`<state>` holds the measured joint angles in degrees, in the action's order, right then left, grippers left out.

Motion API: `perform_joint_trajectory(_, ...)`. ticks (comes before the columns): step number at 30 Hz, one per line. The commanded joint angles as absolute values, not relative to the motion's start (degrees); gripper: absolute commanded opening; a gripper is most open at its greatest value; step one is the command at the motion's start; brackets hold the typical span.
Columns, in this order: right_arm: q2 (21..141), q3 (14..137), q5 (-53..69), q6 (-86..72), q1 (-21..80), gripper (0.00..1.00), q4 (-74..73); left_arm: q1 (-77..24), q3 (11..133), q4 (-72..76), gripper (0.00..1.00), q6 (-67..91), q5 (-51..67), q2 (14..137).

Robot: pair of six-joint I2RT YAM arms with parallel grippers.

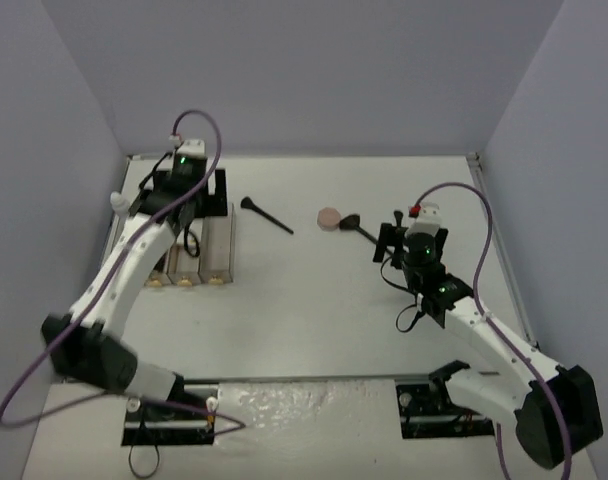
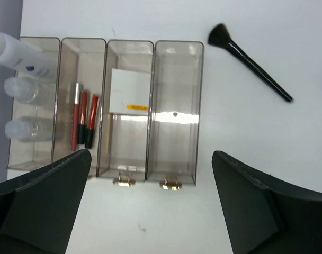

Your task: Organize the makeup

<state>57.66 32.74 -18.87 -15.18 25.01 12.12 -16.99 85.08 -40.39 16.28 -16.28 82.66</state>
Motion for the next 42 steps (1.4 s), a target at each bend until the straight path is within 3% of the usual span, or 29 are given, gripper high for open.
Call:
perform_joint_trajectory(1,62.4,35.9,-21.9,-22.8,14.5,1.00,11.4,-16.7,74.1,-34.7,0.97,19.6,-3.7,65.8)
perform_joint_trajectory(8,71.1,35.4,-23.3,-33.2,5.4,1.00,9.4,-16.5,61.8,-34.3,0.97,20.2,-0.3,57.9)
perform_joint_trajectory(23,86.7,39.8,-22.7,-44.1,3.9,1.00,5.8,-14.8,61.1,-34.5,0.97,19.4,4.3,54.5)
perform_joint_trajectory(26,88.1,39.2,-21.7,-45.0,3.8,0.94,5.7,-14.4,61.1,-34.2,0.97,19.4,4.6,54.6)
perform_joint_trajectory(29,88.4,38.8,-20.9,-45.6,3.7,0.82,5.9,-14.1,61.1,-34.0,0.97,19.5,5.2,54.9)
perform_joint_trajectory(32,88.3,38.8,-20.0,-45.4,3.7,0.55,5.9,-13.8,61.3,-33.9,0.97,19.5,5.4,55.3)
perform_joint_trajectory(33,88.3,38.8,-20.0,-45.4,3.7,0.55,5.9,-13.8,61.3,-34.0,0.97,19.5,5.4,55.3)
perform_joint_trajectory(35,87.0,38.8,-19.5,-44.8,3.8,0.27,5.9,-13.8,61.3,-33.8,0.97,19.3,6.0,55.7)
perform_joint_trajectory(38,84.7,38.7,-18.1,-43.8,4.0,0.06,5.9,-13.8,61.4,-33.2,0.97,19.5,8.8,56.8)
perform_joint_trajectory(42,77.2,38.0,-13.4,-40.0,6.6,0.00,8.4,-14.5,61.7,-30.7,0.97,21.6,16.6,58.5)
